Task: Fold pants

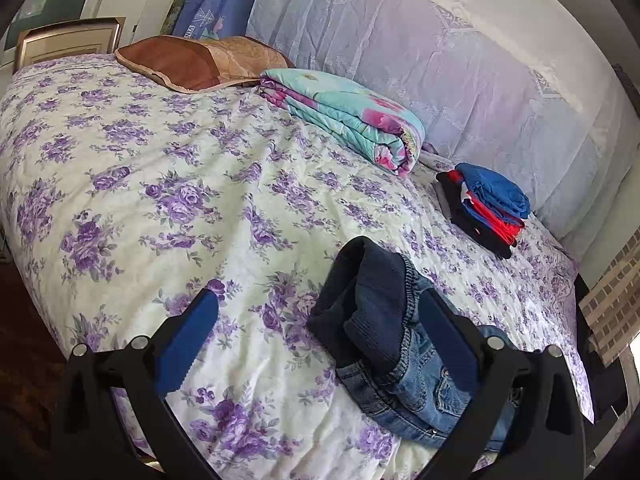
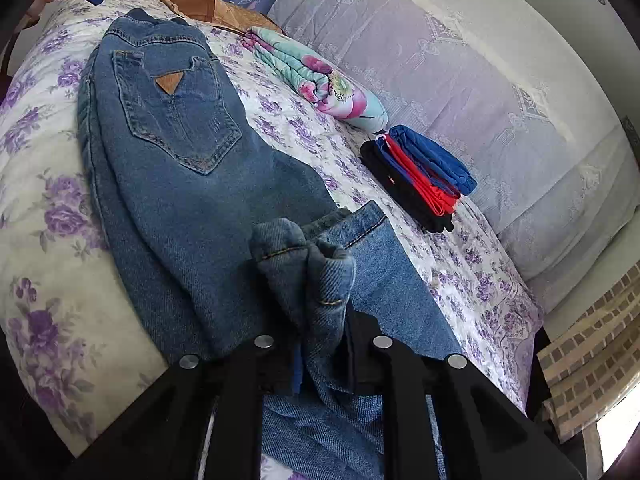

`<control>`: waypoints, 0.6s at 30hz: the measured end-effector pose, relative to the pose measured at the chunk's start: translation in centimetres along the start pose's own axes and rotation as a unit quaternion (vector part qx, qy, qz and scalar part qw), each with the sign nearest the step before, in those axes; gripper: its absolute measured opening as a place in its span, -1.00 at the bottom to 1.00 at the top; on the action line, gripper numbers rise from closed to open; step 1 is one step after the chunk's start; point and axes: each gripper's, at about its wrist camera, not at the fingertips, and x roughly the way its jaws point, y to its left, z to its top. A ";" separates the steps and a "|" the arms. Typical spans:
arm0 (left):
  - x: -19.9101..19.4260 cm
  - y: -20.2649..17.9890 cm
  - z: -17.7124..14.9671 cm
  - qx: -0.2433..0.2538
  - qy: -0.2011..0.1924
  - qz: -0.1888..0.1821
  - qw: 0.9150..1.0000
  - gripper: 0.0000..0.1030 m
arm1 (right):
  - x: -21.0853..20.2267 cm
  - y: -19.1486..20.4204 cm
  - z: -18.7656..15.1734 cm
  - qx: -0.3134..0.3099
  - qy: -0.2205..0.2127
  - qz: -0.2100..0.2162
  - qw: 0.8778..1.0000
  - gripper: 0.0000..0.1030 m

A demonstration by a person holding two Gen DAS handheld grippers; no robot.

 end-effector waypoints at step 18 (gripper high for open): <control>1.2 -0.7 -0.7 0.015 0.021 -0.007 1.000 0.90 | 4.8 -6.8 -1.2 0.273 0.060 0.083 0.957 0.14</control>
